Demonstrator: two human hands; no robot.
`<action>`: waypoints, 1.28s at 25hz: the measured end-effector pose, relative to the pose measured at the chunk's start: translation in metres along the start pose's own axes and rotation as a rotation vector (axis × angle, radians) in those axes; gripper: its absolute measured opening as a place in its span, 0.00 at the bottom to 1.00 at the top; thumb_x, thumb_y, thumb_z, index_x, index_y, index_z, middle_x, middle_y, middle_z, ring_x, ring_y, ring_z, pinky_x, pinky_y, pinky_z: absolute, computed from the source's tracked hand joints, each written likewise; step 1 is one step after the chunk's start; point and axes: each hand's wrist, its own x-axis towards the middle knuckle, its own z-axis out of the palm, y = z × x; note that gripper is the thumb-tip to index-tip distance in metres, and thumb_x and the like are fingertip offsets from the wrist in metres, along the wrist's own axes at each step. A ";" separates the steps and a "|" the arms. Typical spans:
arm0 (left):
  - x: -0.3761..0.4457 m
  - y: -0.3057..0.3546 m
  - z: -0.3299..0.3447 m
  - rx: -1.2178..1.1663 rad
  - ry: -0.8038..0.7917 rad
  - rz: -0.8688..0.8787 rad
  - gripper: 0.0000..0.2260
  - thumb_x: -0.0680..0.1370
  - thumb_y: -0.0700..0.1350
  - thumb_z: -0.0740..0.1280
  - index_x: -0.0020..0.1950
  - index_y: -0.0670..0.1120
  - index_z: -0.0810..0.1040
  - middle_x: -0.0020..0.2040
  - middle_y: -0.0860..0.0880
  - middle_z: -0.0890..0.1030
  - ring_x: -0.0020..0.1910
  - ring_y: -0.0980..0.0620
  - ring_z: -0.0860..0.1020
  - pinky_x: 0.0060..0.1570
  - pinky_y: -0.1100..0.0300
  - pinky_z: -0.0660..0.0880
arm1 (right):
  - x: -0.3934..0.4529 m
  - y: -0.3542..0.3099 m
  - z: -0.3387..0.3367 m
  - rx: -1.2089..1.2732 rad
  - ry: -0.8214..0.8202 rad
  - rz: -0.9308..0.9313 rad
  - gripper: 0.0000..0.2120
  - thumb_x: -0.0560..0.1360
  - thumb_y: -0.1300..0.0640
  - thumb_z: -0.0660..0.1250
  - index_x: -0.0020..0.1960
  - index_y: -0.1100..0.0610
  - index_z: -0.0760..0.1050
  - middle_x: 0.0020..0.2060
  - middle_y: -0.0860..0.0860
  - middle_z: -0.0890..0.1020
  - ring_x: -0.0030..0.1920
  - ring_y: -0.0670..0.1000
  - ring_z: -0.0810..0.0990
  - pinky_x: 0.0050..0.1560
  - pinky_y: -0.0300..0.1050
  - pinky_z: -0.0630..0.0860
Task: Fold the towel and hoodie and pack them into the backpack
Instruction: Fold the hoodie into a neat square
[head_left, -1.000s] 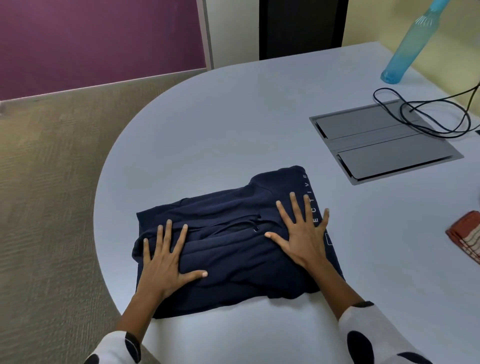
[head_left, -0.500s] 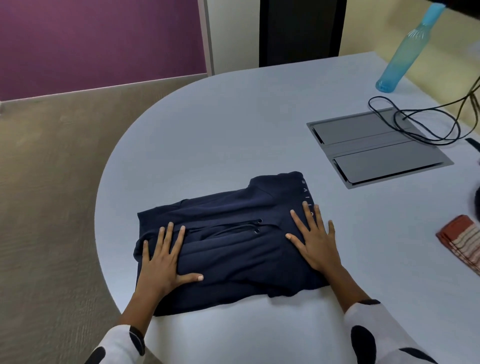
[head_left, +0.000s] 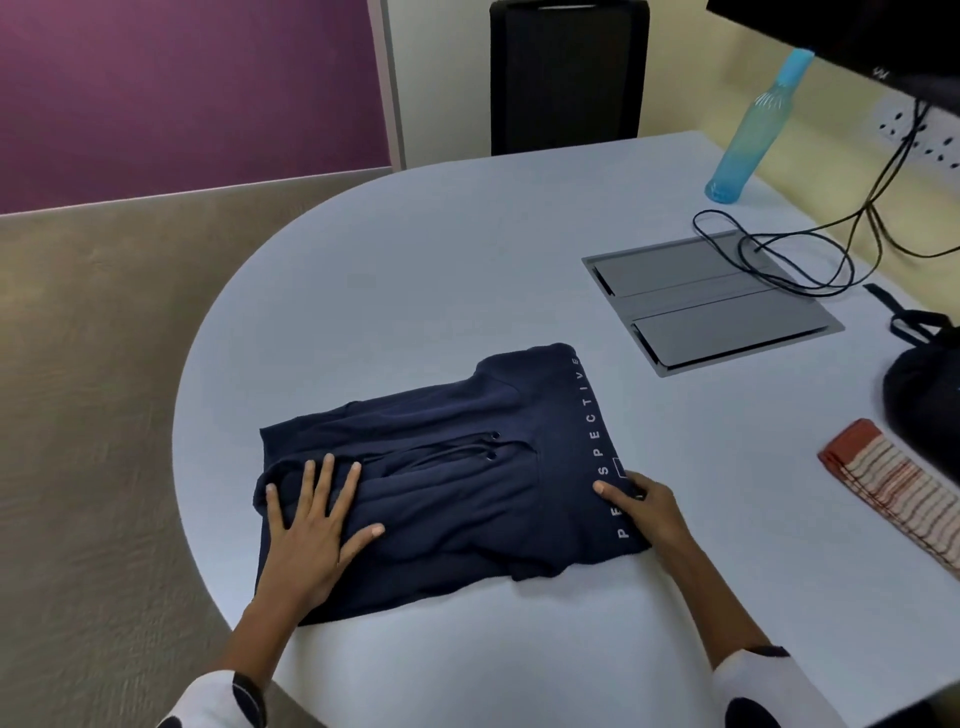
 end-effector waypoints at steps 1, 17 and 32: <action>-0.002 0.001 -0.001 -0.021 0.052 -0.013 0.31 0.78 0.67 0.42 0.78 0.53 0.52 0.78 0.45 0.55 0.76 0.47 0.49 0.71 0.43 0.36 | -0.001 -0.005 -0.005 0.097 -0.090 0.046 0.30 0.62 0.48 0.79 0.60 0.57 0.78 0.48 0.51 0.85 0.48 0.53 0.84 0.51 0.48 0.79; -0.011 -0.023 -0.032 -0.902 0.048 -0.609 0.26 0.78 0.43 0.66 0.75 0.48 0.62 0.67 0.42 0.73 0.65 0.40 0.72 0.65 0.48 0.69 | -0.051 -0.143 0.069 0.397 -0.622 -0.178 0.39 0.66 0.66 0.73 0.74 0.52 0.63 0.60 0.56 0.80 0.58 0.56 0.81 0.52 0.45 0.79; -0.016 -0.056 -0.049 -1.544 -0.142 -0.699 0.30 0.76 0.69 0.49 0.69 0.55 0.72 0.65 0.56 0.76 0.65 0.50 0.73 0.65 0.51 0.70 | -0.116 -0.145 0.294 -0.438 -0.581 -0.446 0.55 0.67 0.60 0.74 0.78 0.54 0.36 0.36 0.49 0.71 0.41 0.50 0.74 0.45 0.44 0.75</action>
